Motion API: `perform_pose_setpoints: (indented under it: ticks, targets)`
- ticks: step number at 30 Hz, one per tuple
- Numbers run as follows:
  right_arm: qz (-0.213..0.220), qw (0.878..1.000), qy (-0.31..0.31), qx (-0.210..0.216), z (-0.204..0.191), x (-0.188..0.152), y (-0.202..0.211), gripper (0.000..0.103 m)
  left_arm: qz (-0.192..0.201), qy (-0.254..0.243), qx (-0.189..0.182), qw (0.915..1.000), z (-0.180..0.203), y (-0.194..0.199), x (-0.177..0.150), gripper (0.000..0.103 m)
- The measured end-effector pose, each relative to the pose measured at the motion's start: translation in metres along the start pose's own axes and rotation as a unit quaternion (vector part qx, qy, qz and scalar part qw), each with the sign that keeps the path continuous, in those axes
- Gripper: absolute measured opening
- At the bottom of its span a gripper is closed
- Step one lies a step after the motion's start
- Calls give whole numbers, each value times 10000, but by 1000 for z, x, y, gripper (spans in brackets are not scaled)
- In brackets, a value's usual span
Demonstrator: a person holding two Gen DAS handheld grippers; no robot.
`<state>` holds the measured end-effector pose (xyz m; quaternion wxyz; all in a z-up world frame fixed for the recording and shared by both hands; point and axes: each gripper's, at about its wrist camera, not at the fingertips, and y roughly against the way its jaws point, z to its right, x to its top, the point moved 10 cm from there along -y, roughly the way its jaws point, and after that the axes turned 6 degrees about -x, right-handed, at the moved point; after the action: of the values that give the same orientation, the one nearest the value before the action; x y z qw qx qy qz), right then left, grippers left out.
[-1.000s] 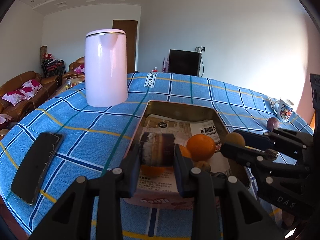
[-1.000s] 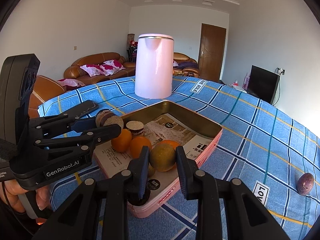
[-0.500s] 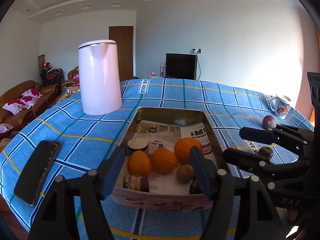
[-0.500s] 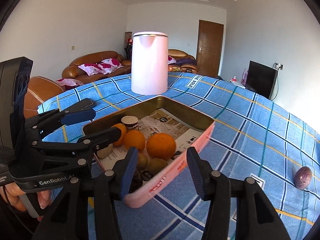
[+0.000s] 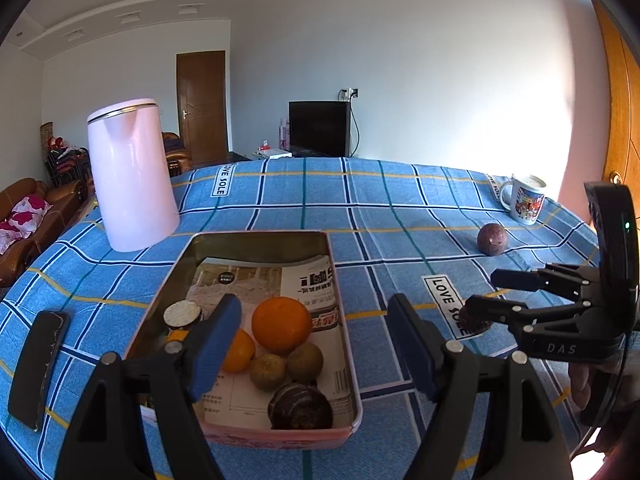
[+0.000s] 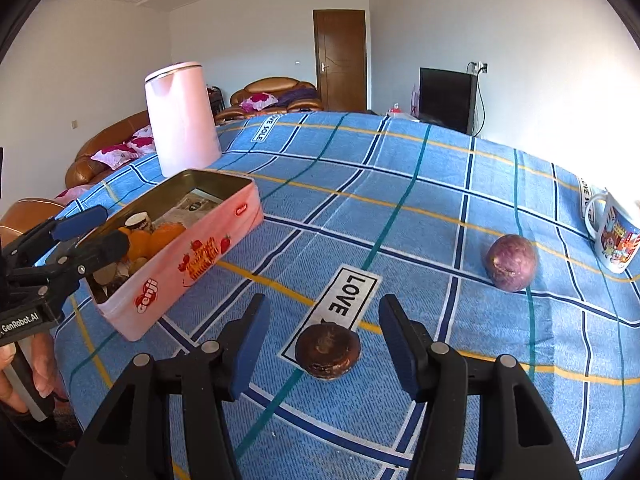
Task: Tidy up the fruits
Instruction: 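Grasp the chocolate donut with the right tool while the left tool grasps the dark red passion fruit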
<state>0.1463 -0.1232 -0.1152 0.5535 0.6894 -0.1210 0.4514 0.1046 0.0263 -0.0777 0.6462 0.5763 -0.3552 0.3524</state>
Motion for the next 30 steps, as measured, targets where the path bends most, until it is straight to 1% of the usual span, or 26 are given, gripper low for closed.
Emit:
perform_pose_setpoints:
  ticks: [3, 7, 8, 9, 10, 12, 15, 18, 22, 24, 27, 30]
  targets:
    - [-240, 9997, 61, 40, -4, -6, -11, 58, 18, -48, -41, 10000, 4, -1, 9, 78]
    - [-624, 9980, 110, 33, -4, -15, -26, 58, 13, -261, -68, 9996, 17, -4, 19, 78]
    - [-717, 9974, 104, 25, -3, -17, -29, 53, -3, -307, -77, 9995, 21, -6, 21, 78]
    - [-786, 9969, 107, 9, -1, -19, -32, 44, -15, -344, -104, 9994, 24, -7, 23, 79]
    - [-823, 9966, 96, 38, 0, -20, -33, 41, -29, -384, -148, 9991, 29, -9, 24, 79]
    - [-833, 9964, 105, 93, 1, -22, -32, 41, -74, -451, -196, 9988, 38, -13, 27, 79]
    - [-667, 9977, 83, -34, 10, -21, -23, 40, -154, -503, -300, 9982, 53, -21, 33, 79]
    - [-441, 9987, -189, -154, 36, -16, -6, 40, -244, -579, -442, 9970, 74, -34, 41, 79]
    - [-229, 9957, -658, -613, 94, -11, 13, 40, -482, -604, -674, 9947, 107, -61, 47, 79]
    - [-157, 9921, -894, -861, 124, -10, 23, 40, -604, -546, -774, 9937, 123, -77, 48, 79]
    - [-51, 9842, -1158, -1342, 165, -12, 33, 40, -767, -484, -944, 9914, 150, -100, 48, 79]
    - [-19, 9774, -1406, -1581, 193, -17, 35, 40, -908, -505, -1137, 9881, 178, -121, 47, 79]
